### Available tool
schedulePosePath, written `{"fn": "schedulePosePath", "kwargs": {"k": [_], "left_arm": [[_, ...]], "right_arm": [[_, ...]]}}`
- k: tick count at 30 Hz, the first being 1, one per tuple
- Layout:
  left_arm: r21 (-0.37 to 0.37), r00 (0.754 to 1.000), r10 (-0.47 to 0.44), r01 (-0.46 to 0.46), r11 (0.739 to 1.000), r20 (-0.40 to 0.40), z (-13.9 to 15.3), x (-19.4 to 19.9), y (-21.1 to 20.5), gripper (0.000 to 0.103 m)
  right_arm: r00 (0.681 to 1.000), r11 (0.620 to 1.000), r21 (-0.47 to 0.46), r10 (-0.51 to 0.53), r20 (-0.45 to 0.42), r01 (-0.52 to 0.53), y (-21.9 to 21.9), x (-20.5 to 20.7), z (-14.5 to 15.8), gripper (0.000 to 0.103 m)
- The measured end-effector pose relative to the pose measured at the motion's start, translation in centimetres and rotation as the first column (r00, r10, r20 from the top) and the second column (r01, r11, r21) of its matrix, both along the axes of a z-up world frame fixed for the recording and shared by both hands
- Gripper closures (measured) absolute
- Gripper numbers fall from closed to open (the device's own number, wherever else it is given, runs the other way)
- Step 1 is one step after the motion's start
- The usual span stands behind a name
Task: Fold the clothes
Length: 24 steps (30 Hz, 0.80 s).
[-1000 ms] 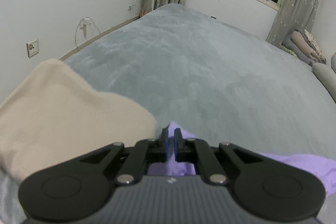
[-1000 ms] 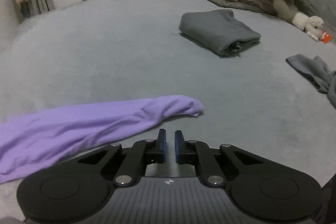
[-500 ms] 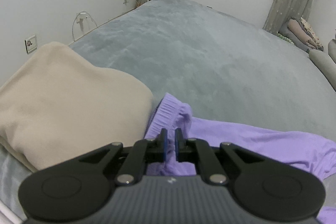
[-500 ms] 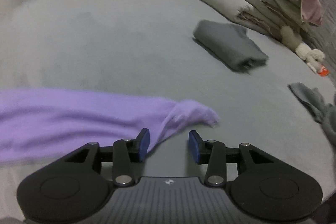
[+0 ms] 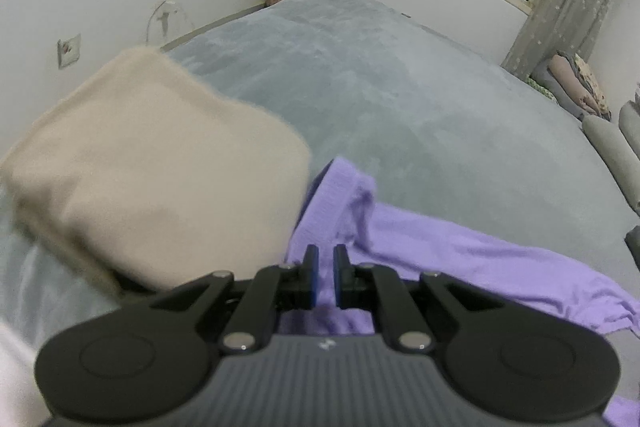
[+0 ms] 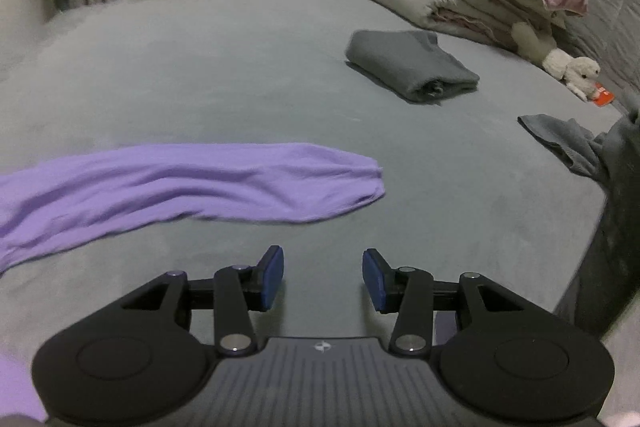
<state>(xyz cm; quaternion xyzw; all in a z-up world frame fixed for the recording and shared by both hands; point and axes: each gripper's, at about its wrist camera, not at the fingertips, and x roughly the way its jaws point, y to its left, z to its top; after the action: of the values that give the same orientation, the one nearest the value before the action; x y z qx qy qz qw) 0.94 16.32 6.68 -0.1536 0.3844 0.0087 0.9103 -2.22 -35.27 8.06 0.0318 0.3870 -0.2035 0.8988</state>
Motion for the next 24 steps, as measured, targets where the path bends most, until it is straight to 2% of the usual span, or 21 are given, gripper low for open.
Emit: {"fn": "schedulePosePath", "kwargs": {"k": [3,7,10,14,16,18,19,24], "left_arm": [[-0.028,1.000,0.022,-0.022,0.999,-0.010,-0.3,-2.2,0.8,0.097],[-0.059,0.999,0.048,-0.046,0.997,0.026,0.3,-5.6,1.9,0.092],[-0.012,0.997,0.055,-0.054,0.998,0.057,0.6,-7.9,2.2,0.079],[0.043,0.996,0.045,-0.048,0.998,0.083,0.6,-9.1,2.4,0.079],[0.064,0.997,0.003,-0.008,0.998,0.073,0.3,-9.1,1.8,0.077],[0.065,0.997,-0.050,0.046,0.997,0.063,0.1,-8.9,1.0,0.068],[0.079,0.997,-0.056,0.052,0.995,0.054,0.0,-8.9,0.6,0.060],[0.161,0.998,-0.056,0.049,0.986,0.036,-0.6,-8.6,-0.2,0.061]], "right_arm": [[1.000,1.000,0.011,0.026,0.012,-0.026,1.2,-2.5,0.0,0.060],[0.996,0.998,0.019,0.066,0.060,-0.068,3.2,-5.9,0.3,0.060],[0.989,0.992,0.035,0.115,0.094,-0.119,4.6,-7.8,0.3,0.060],[0.973,0.973,0.069,0.215,0.081,-0.220,6.5,-8.9,-0.3,0.059],[0.962,0.959,0.086,0.264,0.076,-0.270,7.5,-9.4,-0.7,0.059],[0.947,0.942,0.103,0.313,0.071,-0.319,8.4,-10.0,-1.0,0.059],[0.940,0.934,0.109,0.333,0.067,-0.339,8.8,-10.2,-1.1,0.059],[0.939,0.932,0.118,0.341,0.043,-0.344,8.5,-10.7,-1.8,0.059]]}}
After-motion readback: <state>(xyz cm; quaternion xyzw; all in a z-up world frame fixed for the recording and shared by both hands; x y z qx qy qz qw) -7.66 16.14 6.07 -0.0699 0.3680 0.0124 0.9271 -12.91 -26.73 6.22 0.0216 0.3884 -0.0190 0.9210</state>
